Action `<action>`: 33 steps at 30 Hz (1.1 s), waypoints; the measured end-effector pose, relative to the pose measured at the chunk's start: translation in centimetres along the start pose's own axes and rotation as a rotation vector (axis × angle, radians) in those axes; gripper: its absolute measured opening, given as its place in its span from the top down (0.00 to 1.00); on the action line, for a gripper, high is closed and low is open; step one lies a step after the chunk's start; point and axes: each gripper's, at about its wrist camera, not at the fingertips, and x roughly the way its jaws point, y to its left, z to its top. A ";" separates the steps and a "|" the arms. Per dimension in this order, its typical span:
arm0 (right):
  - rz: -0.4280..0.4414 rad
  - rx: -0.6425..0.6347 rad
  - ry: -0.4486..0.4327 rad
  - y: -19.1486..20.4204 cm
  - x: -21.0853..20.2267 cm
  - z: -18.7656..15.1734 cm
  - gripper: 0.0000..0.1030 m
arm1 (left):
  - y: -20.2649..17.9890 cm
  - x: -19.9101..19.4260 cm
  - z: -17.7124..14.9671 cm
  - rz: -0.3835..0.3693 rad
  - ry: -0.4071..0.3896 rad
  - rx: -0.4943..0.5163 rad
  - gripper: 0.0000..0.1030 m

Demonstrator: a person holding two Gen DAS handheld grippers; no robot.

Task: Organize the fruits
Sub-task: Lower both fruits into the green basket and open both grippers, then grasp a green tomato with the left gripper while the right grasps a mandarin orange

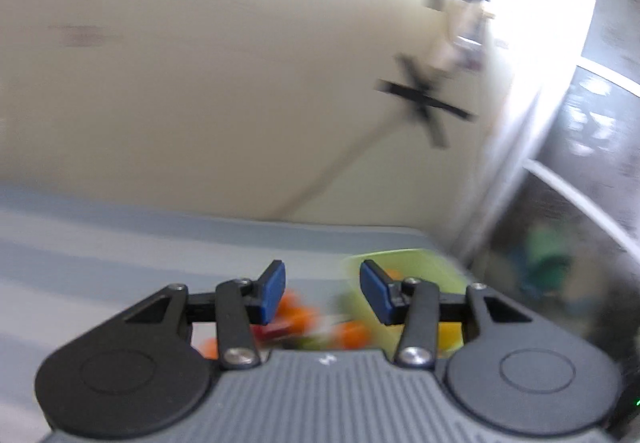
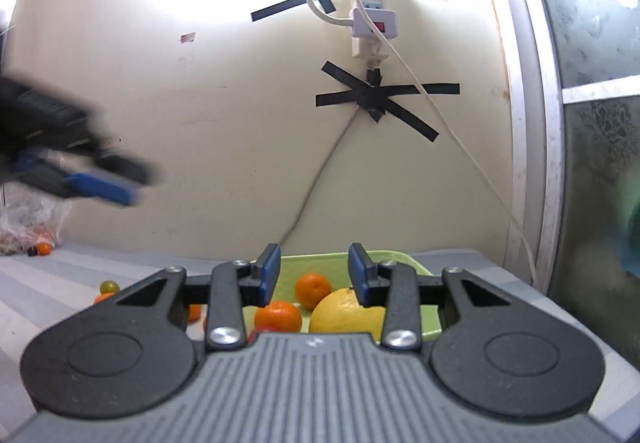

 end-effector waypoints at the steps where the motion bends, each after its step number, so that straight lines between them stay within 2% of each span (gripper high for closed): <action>1: 0.016 0.002 0.010 0.3 -0.1 0.2 0.61 | 1.4 -0.8 -0.5 0.040 0.006 -0.007 0.59; 4: 0.105 -0.004 0.065 2.2 0.1 0.6 0.61 | 5.5 -1.7 -2.1 0.141 0.063 -0.041 0.59; 6: 0.174 -0.014 0.110 4.0 0.5 0.7 0.61 | 7.1 -1.3 -2.8 0.163 0.090 -0.059 0.59; 9: 0.271 -0.047 0.196 7.4 1.9 0.3 0.61 | 8.9 0.9 -2.6 0.164 0.119 -0.084 0.59; 12: 0.315 -0.109 0.265 10.7 3.7 -0.4 0.61 | 10.1 3.4 -1.8 0.107 0.141 -0.101 0.59; 15: 0.340 -0.143 0.323 13.1 6.0 -0.6 0.61 | 10.0 5.4 -1.3 0.066 0.152 -0.097 0.57; 16: 0.348 -0.145 0.340 13.6 6.7 -0.6 0.60 | 9.8 6.1 -1.1 0.055 0.159 -0.088 0.50; 17: 0.355 -0.149 0.361 14.1 7.5 -0.7 0.57 | 9.6 6.9 -1.0 0.052 0.162 -0.072 0.48; 20: 0.362 -0.156 0.404 15.2 9.6 -1.2 0.55 | 9.0 8.8 -1.2 0.056 0.187 -0.025 0.49; 22: 0.362 -0.153 0.426 15.5 11.0 -1.2 0.55 | 8.8 9.5 -1.4 0.052 0.197 -0.005 0.53; 25: 0.364 -0.149 0.450 15.9 12.2 -1.3 0.55 | 8.9 9.7 -1.9 0.069 0.198 0.007 0.55; 28: 0.367 -0.160 0.481 16.4 13.2 -1.7 0.55 | 9.3 9.6 -2.3 0.076 0.181 0.013 0.63; 30: 0.370 -0.161 0.514 16.6 13.7 -2.0 0.56 | 9.2 9.5 -2.5 0.042 0.181 0.002 0.75; 33: 0.367 -0.155 0.507 16.5 13.4 -2.1 0.62 | 8.2 9.0 -3.0 0.066 0.167 0.043 0.75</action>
